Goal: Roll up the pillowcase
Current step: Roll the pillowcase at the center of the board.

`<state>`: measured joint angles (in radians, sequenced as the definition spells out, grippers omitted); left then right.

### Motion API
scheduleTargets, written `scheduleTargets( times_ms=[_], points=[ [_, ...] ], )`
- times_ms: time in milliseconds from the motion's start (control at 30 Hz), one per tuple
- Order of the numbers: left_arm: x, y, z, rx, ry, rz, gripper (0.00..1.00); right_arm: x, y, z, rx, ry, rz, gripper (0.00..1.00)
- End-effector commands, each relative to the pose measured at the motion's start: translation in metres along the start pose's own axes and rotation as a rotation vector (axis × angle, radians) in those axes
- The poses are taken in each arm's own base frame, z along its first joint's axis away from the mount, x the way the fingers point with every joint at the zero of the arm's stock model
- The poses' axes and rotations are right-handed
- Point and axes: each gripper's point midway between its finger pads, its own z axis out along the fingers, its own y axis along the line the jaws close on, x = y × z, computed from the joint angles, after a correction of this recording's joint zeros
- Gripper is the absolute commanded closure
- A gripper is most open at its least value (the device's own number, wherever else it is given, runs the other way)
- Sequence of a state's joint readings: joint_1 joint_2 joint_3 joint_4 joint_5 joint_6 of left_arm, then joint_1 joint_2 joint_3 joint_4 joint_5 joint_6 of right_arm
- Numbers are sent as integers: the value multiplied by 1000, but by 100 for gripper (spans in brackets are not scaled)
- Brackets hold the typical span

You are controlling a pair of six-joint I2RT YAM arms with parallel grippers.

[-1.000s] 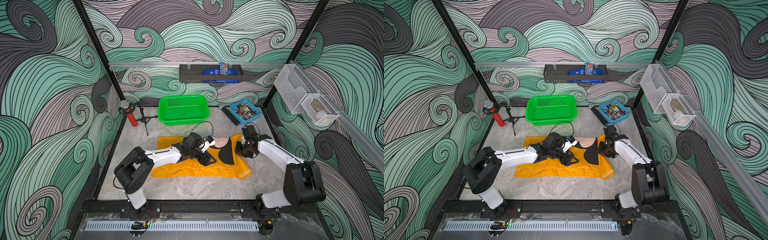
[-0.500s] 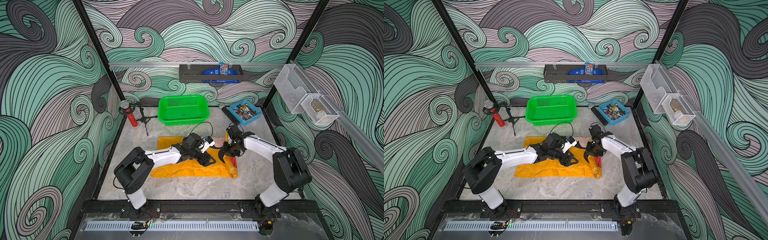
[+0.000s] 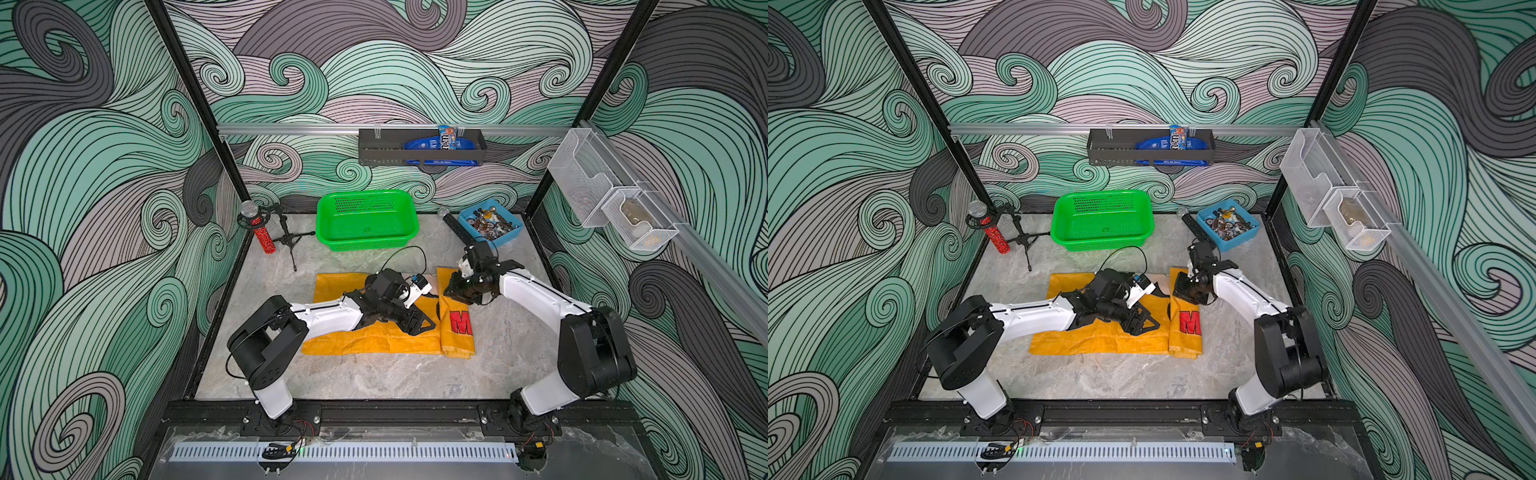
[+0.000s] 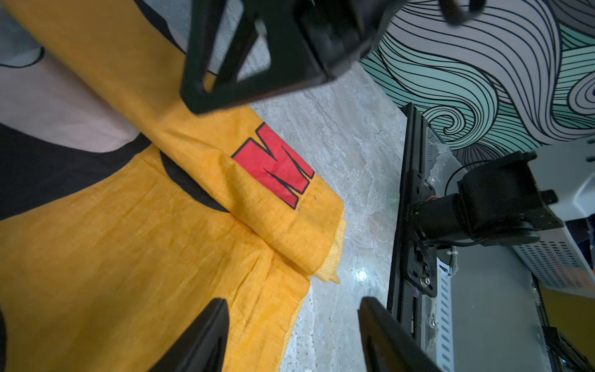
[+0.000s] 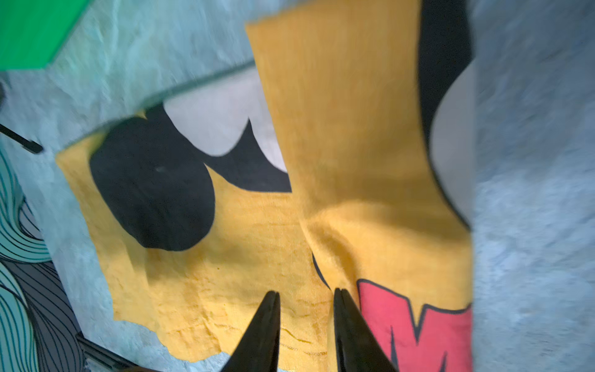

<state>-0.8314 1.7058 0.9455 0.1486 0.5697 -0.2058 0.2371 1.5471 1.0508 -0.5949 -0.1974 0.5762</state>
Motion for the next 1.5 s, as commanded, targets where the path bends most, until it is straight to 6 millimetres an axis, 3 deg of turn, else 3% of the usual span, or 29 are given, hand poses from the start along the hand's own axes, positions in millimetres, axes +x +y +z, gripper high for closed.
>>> scheduleTargets(
  times_ms=[0, 200, 267, 500, 767, 933, 1000, 1067, 1200, 1300, 1467],
  points=[
    [-24, -22, 14, 53, -62, 43, 34, -23, -7, -15, -19, -44, -13, 68],
    [-38, -41, 45, 103, -80, 92, 39, -56, 2, -2, -60, -28, -72, 69],
    [-35, -43, 57, 110, -61, 107, 42, -62, 7, 5, -76, -17, -88, 69],
    [4, -32, 91, 101, 42, 108, 48, -77, 11, 43, -118, 22, -95, 73],
    [43, -17, 97, 76, 131, 91, 49, -79, 3, 84, -135, 38, -104, 75],
    [66, -16, 99, 88, 181, 71, 49, -77, 2, 99, -160, 44, -142, 72],
    [68, -16, 98, 87, 186, 72, 48, -80, 4, 93, -161, 26, -161, 71],
    [61, -19, 95, 85, 178, 83, 46, -88, 8, 74, -165, -23, -181, 68],
    [25, -32, 83, 77, 120, 115, 39, -97, 8, 28, -174, -103, -183, 57],
    [-4, -45, 68, 86, 61, 137, 35, -79, -8, 6, -149, -106, -165, 51],
    [-30, -46, 42, 53, 5, 149, 32, -21, -59, -3, -54, -34, -101, 46]
  ],
)
